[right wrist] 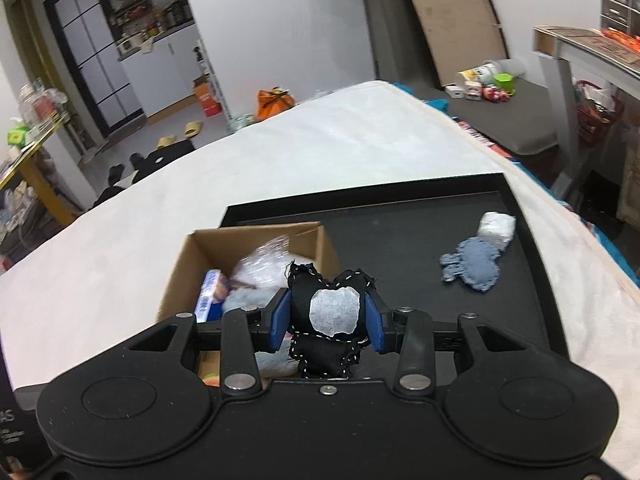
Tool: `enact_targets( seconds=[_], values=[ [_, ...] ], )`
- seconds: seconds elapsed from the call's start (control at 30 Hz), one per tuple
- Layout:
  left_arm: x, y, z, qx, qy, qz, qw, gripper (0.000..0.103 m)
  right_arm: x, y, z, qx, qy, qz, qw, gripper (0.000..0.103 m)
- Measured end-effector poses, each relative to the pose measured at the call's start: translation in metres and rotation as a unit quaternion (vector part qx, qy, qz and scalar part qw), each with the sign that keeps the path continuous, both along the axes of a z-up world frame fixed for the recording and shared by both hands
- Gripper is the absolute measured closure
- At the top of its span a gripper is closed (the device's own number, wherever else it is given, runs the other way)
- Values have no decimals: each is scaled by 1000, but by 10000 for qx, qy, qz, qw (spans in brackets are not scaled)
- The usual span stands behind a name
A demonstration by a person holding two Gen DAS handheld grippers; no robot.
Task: Organize soft objects
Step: 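Carry the heart plush with the right gripper over the box, then open the right gripper to drop the heart plush into the box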
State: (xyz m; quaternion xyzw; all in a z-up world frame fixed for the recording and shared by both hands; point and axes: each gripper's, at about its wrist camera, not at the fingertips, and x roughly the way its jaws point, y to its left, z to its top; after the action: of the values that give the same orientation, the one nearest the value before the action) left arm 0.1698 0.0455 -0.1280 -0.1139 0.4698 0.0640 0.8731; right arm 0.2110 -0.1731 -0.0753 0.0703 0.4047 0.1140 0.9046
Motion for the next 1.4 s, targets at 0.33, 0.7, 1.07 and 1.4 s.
enact_targets(
  seconds=[0.33, 0.7, 1.07, 1.4],
  values=[
    [-5, 9, -4, -134, -61, 67, 9999, 92, -11, 31, -4, 55, 154, 371, 9992, 63],
    [-6, 12, -4, -205, -44, 2, 9998, 91, -8, 29, -8, 361, 439, 479, 9972, 47],
    [-5, 13, 0, -119, -19, 98, 9999, 92, 1, -6, -7, 75, 392, 712, 9967, 42],
    [4, 9, 1, -3, 205, 114, 9997, 87, 26, -52, -8, -97, 395, 600, 9974, 42]
  ],
)
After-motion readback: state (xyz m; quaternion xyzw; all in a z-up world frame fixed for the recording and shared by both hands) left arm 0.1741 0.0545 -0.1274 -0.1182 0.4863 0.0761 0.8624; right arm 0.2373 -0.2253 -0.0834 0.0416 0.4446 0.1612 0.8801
